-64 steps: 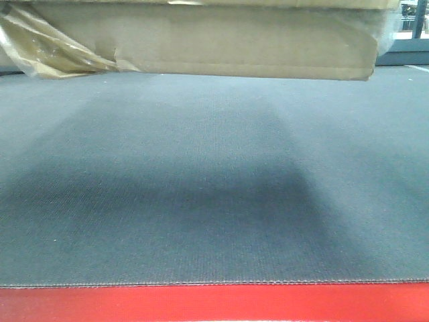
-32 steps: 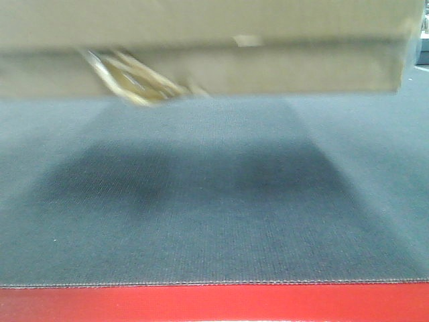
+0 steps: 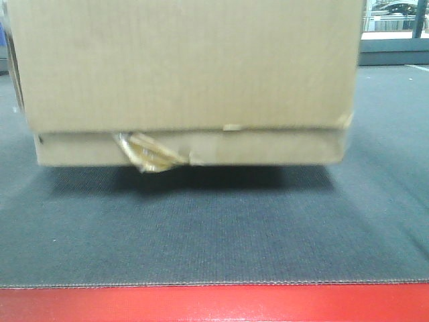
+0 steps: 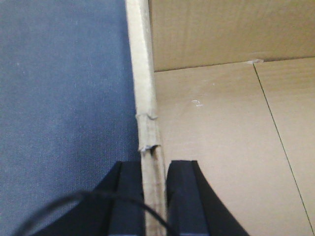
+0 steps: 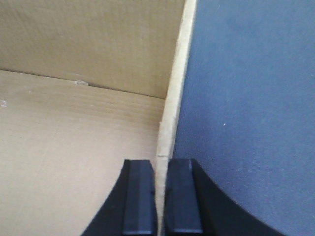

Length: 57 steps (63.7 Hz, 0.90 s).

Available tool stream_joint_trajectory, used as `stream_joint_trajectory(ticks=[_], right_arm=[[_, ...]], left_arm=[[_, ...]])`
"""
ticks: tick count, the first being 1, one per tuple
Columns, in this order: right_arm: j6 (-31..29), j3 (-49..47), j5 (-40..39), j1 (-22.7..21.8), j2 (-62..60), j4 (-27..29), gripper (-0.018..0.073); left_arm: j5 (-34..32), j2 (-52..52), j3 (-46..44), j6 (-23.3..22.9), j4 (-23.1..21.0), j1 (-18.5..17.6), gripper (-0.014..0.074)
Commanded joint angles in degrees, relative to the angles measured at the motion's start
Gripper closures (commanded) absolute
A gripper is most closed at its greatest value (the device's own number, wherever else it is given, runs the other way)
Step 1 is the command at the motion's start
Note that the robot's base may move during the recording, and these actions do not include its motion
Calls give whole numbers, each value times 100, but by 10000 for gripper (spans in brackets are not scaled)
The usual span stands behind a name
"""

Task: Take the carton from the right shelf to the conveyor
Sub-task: 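Lower the carton onto the conveyor belt with both grippers, then open both grippers and release the carton walls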

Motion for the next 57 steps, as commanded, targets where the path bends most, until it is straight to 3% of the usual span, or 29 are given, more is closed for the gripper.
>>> stream_joint_trajectory(ticks=[1, 14, 17, 20, 32, 40, 47, 57], right_arm=[[-82, -70, -320, -15, 47, 6, 543], [-82, -70, -345, -15, 48, 6, 36], [-82, -70, -345, -15, 38, 6, -19], [-82, -70, -320, -15, 22, 6, -10], [-82, -70, -196, -43, -307, 6, -8], [-82, -70, 178, -175, -654, 6, 57], [-82, -48, 625, -456, -933, 6, 219], [-82, 191, 949, -1032, -1231, 6, 571]], left_arm=[[-271, 53, -43, 8, 8, -3, 492], [-271, 59, -43, 8, 8, -3, 88], [-248, 35, -43, 8, -4, -3, 16], [-233, -9, -52, 8, -4, -3, -24], [-143, -422, -52, 84, 26, -3, 7], [37, -820, -52, 478, 36, 41, 52], [111, -1103, 20, 514, 24, 189, 156], [-114, -1593, 548, 561, -43, 594, 459]])
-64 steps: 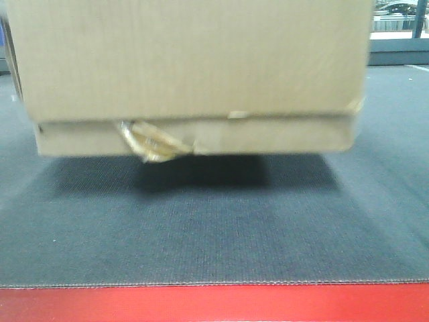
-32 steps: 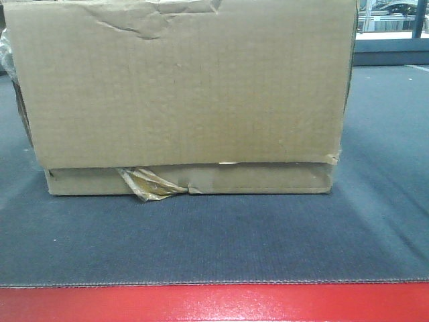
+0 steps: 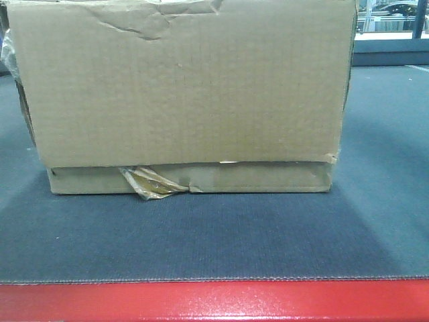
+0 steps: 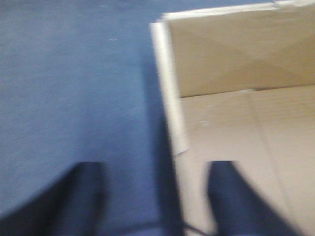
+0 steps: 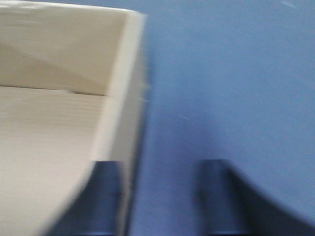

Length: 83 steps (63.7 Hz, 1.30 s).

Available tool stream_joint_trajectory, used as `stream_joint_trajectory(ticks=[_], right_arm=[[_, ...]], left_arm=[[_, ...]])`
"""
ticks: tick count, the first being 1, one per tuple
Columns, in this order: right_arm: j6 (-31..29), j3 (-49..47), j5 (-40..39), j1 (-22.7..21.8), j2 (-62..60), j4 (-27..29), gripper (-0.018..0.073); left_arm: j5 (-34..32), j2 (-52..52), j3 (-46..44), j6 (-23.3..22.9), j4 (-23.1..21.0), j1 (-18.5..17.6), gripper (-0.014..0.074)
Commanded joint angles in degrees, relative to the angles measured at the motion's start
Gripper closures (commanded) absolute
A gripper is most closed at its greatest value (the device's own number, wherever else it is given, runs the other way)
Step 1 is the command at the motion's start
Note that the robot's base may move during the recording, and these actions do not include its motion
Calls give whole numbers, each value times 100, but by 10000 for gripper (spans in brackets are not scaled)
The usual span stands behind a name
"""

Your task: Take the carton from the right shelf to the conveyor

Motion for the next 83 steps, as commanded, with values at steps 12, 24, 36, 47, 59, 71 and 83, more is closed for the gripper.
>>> stream_joint_trajectory(ticks=[12, 24, 36, 47, 59, 71, 83], right_arm=[[-278, 1020, -109, -603, -626, -76, 627], [-278, 2262, -869, -603, -1249, -141, 628], [-278, 3765, -1870, -603, -2190, -141, 628], [-278, 4873, -2621, -603, -3036, -141, 628], [-278, 5805, -3219, -603, -4129, -141, 628], [-343, 6415, -3353, -577, -5470, -149, 628], [-768, 6582, -3348, -577, -6678, -149, 628]], left_arm=[[-592, -881, 1396, 155, -384, 692, 589], [-1266, -1574, 2760, 155, -471, 953, 591], [-2267, -2631, 4297, 155, -471, 966, 591], [-3064, -3667, 5325, 155, -461, 966, 591], [-3470, -4738, 6056, 155, -461, 966, 591], [-3405, -5687, 6363, 155, -450, 966, 591], [-3335, -6362, 6362, 155, -450, 966, 591]])
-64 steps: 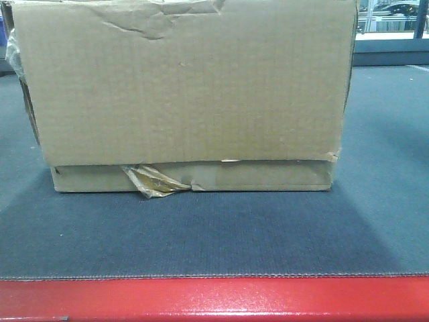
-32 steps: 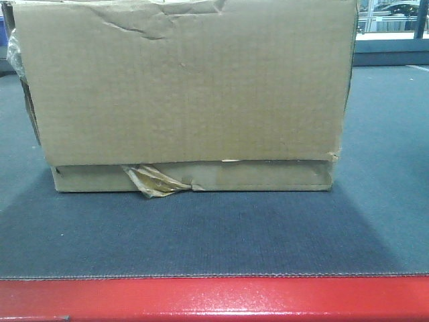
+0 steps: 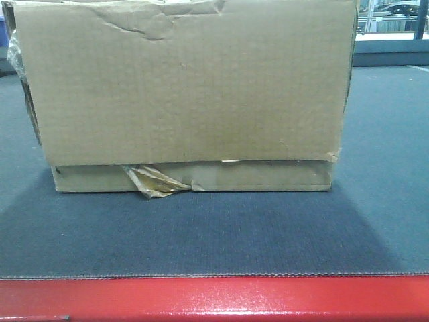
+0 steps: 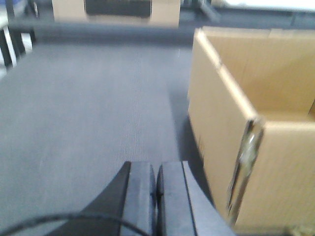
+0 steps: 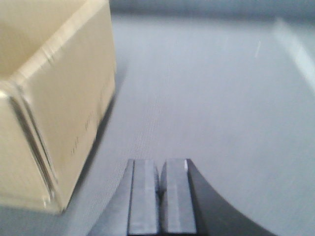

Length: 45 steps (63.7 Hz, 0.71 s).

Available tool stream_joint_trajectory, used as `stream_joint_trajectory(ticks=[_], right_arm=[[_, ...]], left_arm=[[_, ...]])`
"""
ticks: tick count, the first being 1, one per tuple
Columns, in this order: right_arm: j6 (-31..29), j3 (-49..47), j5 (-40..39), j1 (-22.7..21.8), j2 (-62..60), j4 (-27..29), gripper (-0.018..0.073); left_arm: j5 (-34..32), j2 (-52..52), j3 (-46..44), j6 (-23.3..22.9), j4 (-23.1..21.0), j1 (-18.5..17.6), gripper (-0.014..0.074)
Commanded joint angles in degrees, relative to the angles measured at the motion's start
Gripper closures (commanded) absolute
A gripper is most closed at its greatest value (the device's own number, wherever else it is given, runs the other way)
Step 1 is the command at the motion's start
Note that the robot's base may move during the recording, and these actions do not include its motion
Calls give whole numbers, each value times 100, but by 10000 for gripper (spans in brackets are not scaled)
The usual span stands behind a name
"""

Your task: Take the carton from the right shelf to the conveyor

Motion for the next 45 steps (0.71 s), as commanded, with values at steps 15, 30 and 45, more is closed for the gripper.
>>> stream_joint_trajectory(ticks=[15, 30, 45], right_arm=[[-165, 30, -228, 2, -1168, -103, 628], [-165, 30, -383, 2, -1186, -103, 628], [-165, 30, -383, 2, -1186, -103, 628]], left_arm=[[-54, -601, 10, 4, -10, 11, 592], [-54, -600, 10, 4, -10, 11, 592], [-54, -600, 10, 4, -10, 11, 592]])
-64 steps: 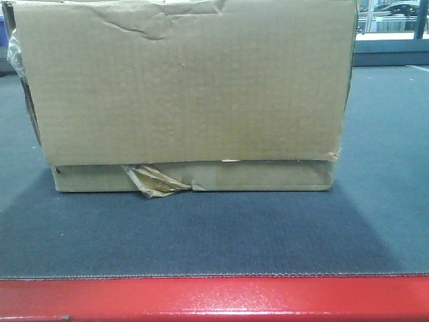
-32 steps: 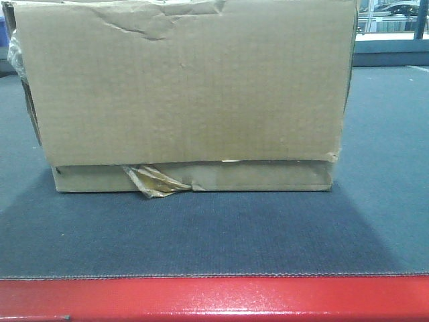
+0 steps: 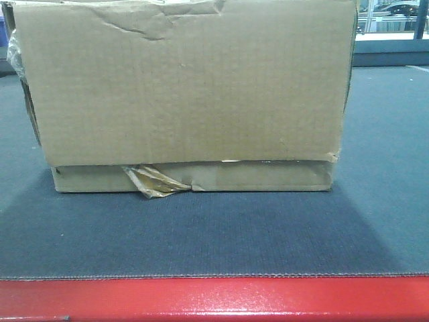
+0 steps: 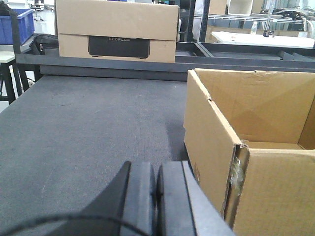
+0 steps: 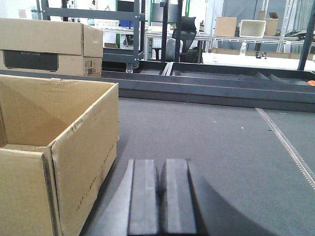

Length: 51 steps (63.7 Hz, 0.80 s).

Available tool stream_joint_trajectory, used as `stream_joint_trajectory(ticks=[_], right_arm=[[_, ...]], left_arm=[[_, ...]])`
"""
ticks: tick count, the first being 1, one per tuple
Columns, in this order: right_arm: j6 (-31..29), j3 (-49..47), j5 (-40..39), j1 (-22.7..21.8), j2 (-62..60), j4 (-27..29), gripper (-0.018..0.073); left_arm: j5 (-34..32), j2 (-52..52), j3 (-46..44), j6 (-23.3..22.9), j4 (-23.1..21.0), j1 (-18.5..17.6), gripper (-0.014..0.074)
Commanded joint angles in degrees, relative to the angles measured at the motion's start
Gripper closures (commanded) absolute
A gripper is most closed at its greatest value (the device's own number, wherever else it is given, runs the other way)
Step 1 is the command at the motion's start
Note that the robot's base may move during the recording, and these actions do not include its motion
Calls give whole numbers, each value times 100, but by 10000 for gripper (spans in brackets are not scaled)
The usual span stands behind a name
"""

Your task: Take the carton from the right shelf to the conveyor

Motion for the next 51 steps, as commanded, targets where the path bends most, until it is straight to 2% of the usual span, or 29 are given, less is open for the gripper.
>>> stream_joint_trajectory(ticks=[1, 11, 18, 24, 32, 38, 44, 47, 51], right_arm=[[-34, 5, -147, 2, -35, -80, 628], [-34, 5, -147, 2, -35, -80, 628], [-34, 5, -147, 2, -35, -80, 628], [-34, 5, -147, 2, -35, -80, 628], [-34, 5, -147, 2, -35, -80, 628], [-34, 5, -147, 2, -35, -80, 628], [-34, 5, -147, 2, -35, -80, 628], [-34, 5, -147, 2, -35, -80, 628], [-34, 5, -158, 2, -35, -80, 628]], left_arm=[[-64, -32, 10, 4, -10, 11, 592], [-26, -35, 10, 4, -72, 12, 592], [-52, -235, 145, 4, -100, 253, 592], [-373, -643, 706, 4, -188, 441, 592], [-1200, -1241, 1825, 41, -567, 622, 592], [-1654, -1658, 2554, 527, -1030, 689, 592], [-2338, -1668, 2934, 905, -1230, 689, 592], [-1880, -1668, 2934, 904, -1156, 689, 592], [-1893, -1668, 2934, 904, -1155, 689, 592]])
